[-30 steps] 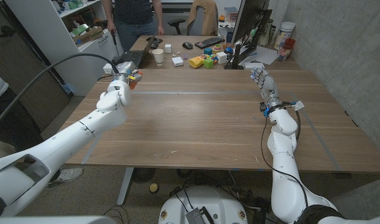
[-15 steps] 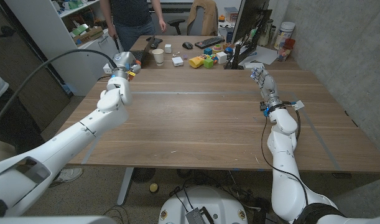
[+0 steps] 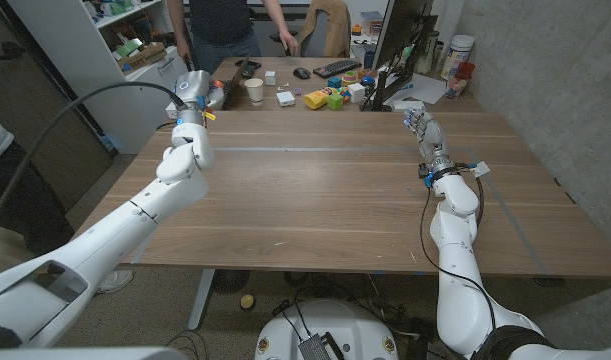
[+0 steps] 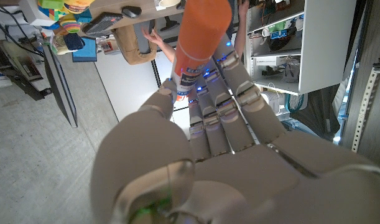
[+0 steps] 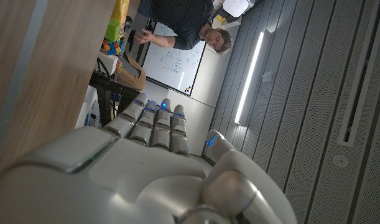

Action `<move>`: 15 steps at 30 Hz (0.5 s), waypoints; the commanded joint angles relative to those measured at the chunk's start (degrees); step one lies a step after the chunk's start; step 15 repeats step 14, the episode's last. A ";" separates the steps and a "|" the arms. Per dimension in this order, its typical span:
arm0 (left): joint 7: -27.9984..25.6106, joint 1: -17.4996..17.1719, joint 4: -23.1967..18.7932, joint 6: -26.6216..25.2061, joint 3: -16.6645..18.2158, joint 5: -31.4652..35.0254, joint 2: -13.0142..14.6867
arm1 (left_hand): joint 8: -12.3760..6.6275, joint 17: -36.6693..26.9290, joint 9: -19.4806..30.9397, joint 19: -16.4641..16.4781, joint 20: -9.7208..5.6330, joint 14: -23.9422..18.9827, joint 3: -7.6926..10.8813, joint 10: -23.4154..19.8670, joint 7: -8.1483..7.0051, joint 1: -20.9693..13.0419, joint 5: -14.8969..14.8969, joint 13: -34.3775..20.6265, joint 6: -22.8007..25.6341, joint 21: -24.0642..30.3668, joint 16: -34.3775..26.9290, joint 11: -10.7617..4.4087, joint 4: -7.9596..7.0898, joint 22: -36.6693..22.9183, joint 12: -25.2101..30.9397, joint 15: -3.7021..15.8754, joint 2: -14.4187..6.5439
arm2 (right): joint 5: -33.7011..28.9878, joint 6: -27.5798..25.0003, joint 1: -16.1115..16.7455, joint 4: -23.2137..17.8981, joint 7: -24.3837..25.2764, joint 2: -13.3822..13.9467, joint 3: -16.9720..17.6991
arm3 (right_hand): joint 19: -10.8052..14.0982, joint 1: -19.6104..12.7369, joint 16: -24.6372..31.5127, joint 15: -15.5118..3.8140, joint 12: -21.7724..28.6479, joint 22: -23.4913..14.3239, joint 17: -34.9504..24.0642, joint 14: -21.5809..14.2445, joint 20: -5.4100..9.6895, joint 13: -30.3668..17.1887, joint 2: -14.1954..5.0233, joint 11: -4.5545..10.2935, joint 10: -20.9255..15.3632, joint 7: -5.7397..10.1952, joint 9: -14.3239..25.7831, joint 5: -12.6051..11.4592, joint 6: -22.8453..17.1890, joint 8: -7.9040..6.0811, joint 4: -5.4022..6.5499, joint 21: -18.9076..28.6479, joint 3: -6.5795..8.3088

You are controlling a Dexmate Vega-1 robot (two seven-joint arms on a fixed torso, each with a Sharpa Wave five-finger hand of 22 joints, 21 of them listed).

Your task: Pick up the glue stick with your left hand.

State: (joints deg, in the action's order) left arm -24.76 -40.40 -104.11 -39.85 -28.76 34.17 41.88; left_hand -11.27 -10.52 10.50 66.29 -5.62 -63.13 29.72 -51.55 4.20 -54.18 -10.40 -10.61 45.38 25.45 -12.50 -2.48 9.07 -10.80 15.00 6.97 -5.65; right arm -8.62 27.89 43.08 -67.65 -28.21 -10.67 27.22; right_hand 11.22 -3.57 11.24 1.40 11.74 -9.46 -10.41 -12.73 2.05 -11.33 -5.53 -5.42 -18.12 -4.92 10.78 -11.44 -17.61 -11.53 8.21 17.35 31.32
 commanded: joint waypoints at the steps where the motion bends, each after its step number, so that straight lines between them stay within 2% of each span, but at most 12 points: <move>1: -5.28 -2.04 -0.64 2.56 2.64 -1.26 -1.58 | -0.10 -0.31 0.27 -0.19 -0.04 -5.32 6.35 -6.67 -1.09 -3.08 -0.02 -0.20 4.77 0.50 -0.14 -6.30 -1.42 -0.22 -0.06 5.25 -3.55 | 0.36 -0.02 0.52 -0.69 -0.37 -0.08 0.11 | 0.45 0.03 -0.10 -0.26 -0.04 -0.31 -0.03 -0.55 2.09 -0.11 -2.14 -0.15 -0.36 -0.03 0.20 -0.40 -0.32 0.08 -0.20 -0.43 0.24; 15: -5.83 -3.10 -1.43 2.78 3.40 -1.07 -1.09 | 0.01 -0.39 0.29 -0.31 0.04 -5.80 6.52 -7.05 -1.06 -2.98 0.02 -0.22 4.95 0.67 -0.15 -6.49 -1.46 -0.24 -0.34 5.43 -3.60 | 0.64 0.04 1.09 -1.47 -0.50 -0.30 0.08 | 0.54 0.03 -0.15 -0.22 -0.03 -0.32 -0.03 -0.56 2.08 -0.12 -2.15 -0.18 -0.49 -0.04 0.20 -0.40 -0.48 0.05 -0.20 -0.72 0.26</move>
